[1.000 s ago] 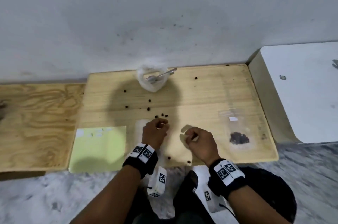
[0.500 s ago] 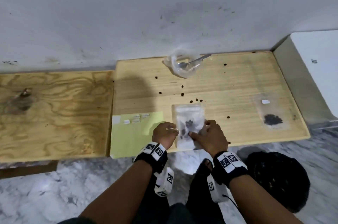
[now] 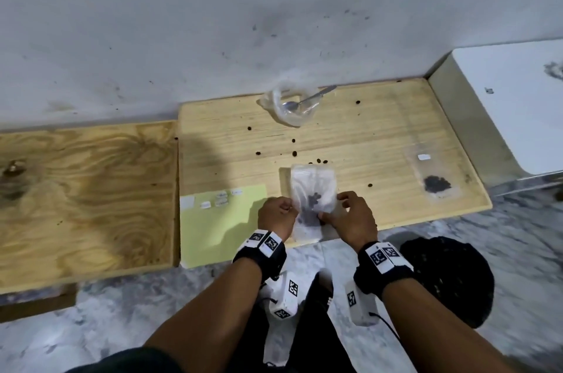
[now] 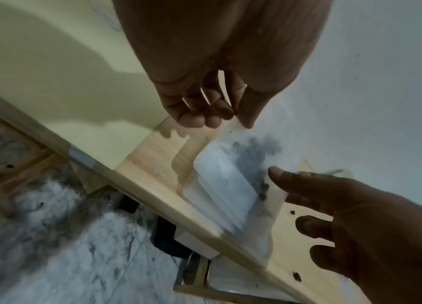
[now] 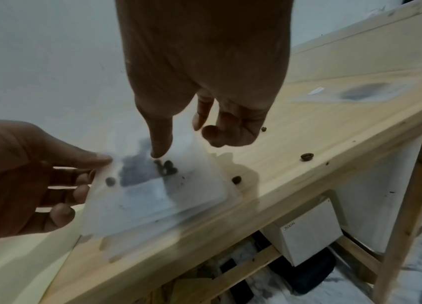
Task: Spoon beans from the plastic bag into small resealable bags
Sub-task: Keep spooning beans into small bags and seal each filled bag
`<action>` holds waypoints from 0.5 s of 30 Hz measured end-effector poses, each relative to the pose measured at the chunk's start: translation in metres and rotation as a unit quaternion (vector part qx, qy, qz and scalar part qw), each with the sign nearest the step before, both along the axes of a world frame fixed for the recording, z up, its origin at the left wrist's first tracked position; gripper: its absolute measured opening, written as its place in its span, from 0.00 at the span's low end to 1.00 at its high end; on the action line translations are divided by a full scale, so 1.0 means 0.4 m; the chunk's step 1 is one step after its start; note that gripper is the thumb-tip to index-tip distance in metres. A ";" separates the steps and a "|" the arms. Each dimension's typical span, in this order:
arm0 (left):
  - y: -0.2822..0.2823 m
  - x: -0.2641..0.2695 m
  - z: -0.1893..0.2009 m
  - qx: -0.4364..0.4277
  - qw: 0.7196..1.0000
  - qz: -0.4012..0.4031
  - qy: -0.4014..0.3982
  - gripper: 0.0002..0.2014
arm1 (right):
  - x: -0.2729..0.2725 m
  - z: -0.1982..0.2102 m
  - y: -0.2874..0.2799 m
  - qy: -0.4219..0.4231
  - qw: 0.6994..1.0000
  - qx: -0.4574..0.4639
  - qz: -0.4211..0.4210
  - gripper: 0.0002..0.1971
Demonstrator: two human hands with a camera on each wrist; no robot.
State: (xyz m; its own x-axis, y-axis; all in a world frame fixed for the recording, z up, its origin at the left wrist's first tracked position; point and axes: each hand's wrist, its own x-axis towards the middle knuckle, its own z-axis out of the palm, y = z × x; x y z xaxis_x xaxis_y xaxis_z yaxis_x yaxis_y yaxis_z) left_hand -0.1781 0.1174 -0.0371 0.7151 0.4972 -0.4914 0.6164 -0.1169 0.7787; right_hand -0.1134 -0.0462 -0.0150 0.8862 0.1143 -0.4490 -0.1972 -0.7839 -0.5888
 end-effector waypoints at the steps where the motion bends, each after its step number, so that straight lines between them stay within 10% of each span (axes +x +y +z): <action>1: 0.000 0.001 0.005 -0.009 1.000 0.004 -0.009 0.04 | 0.003 0.001 -0.001 -0.015 0.999 0.031 -0.003 0.28; 15: 0.179 -0.106 0.096 -0.047 0.975 0.145 -0.164 0.19 | -0.025 0.082 0.238 -0.078 0.968 0.235 0.039 0.09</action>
